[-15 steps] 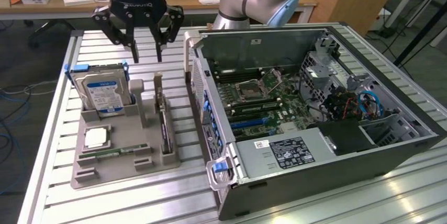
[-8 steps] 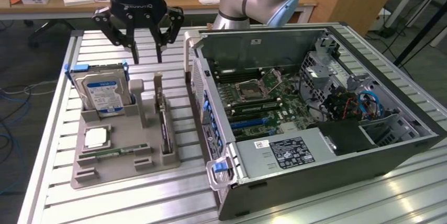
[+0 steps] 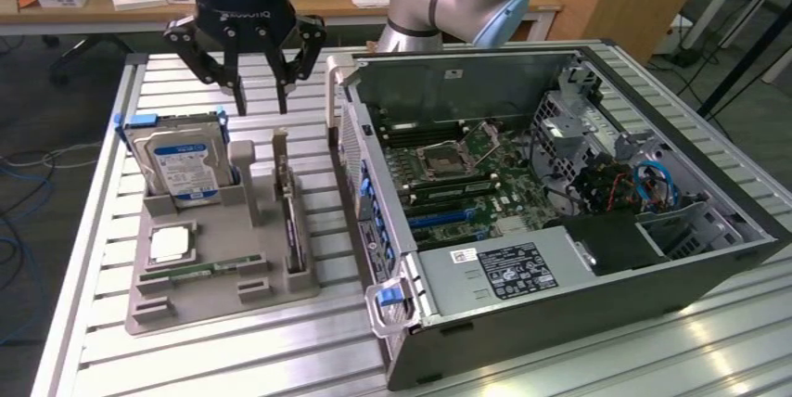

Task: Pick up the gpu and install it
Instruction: 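Pick up the gpu and move the gpu toward the slot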

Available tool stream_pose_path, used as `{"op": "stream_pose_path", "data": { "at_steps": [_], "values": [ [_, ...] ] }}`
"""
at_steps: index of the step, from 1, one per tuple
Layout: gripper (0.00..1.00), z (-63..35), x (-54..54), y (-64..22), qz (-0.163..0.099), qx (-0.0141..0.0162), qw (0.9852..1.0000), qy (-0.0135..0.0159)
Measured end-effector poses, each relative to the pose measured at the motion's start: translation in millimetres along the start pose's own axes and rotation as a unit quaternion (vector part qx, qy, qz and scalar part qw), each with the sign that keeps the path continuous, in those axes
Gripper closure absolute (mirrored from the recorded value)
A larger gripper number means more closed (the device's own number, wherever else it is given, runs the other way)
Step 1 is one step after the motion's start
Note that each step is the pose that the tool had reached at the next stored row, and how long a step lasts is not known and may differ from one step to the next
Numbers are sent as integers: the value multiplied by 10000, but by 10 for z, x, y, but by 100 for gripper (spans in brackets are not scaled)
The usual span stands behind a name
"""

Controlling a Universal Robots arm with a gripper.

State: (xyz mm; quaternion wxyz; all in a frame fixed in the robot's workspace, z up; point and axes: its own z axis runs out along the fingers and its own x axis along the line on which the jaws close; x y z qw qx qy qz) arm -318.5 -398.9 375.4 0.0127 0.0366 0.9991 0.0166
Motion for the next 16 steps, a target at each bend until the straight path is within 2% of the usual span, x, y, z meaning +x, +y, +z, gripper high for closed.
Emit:
{"op": "stream_pose_path", "data": {
  "at_steps": [7,16],
  "values": [
    [53,41,1,-1,-1,20,10000,-1],
    [53,83,5,-3,-2,70,10000,-5]
  ]
}}
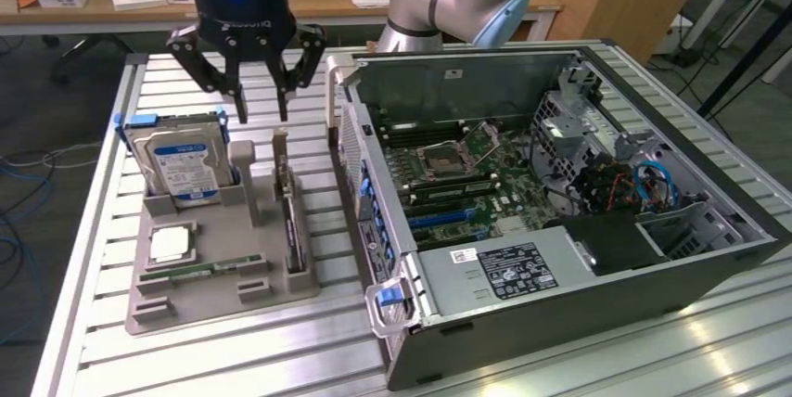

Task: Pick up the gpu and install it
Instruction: 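Pick up the gpu and move the gpu toward the slot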

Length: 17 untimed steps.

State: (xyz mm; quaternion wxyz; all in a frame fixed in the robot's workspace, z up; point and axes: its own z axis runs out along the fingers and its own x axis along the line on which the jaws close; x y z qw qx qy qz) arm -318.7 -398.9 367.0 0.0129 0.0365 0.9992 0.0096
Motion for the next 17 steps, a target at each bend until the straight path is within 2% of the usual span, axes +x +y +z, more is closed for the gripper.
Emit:
{"op": "stream_pose_path", "data": {
  "at_steps": [17],
  "values": [
    [53,67,4,-1,-2,77,10000,-6]
  ]
}}
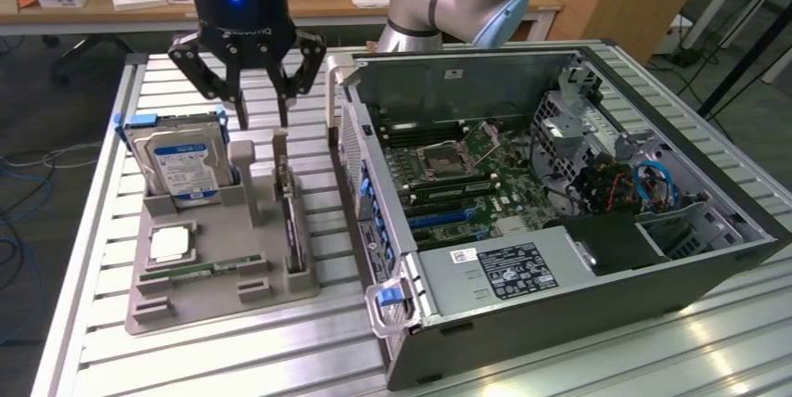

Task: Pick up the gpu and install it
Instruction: 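Pick up the gpu and move the gpu toward the slot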

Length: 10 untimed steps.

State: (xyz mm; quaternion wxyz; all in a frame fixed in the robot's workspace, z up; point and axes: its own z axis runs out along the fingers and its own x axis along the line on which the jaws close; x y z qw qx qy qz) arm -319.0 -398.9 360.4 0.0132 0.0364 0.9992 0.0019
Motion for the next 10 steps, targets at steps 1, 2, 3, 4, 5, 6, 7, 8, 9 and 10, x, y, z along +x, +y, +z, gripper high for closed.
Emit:
{"op": "stream_pose_path", "data": {
  "at_steps": [1,2,3,4,5,6,7,8,9,10],
  "values": [
    [53,3,0,0,0,5,10000,0],
    [53,7,0,0,0,9,10000,0],
    [53,10,0,0,-1,13,10000,-1],
    [53,13,0,0,-1,17,10000,-1],
    [53,17,0,0,-1,21,10000,-1],
    [53,21,1,0,-1,25,10000,-2],
    [53,24,1,0,-1,29,10000,-2],
    [53,27,1,0,-1,32,10000,-2],
    [53,31,1,0,-1,36,10000,-2],
    [53,34,1,0,-1,39,10000,-3]
  ]
}}
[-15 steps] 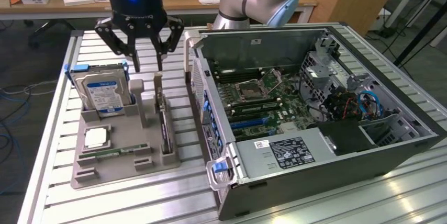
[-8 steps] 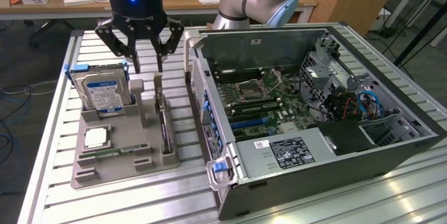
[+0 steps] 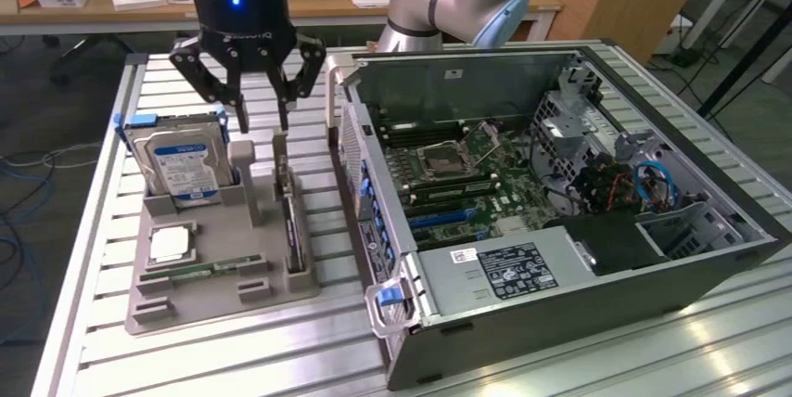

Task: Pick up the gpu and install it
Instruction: 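Pick up the gpu and move the gpu toward the slot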

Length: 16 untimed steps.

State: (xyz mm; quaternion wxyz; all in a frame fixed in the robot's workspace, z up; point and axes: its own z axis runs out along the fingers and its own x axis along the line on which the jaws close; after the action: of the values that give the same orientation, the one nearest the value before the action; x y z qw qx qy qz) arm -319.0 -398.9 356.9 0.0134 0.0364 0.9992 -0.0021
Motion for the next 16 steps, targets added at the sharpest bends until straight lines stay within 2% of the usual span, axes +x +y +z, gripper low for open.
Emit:
{"op": "stream_pose_path", "data": {
  "at_steps": [16],
  "values": [
    [53,54,4,0,-1,46,10000,-3]
  ]
}}
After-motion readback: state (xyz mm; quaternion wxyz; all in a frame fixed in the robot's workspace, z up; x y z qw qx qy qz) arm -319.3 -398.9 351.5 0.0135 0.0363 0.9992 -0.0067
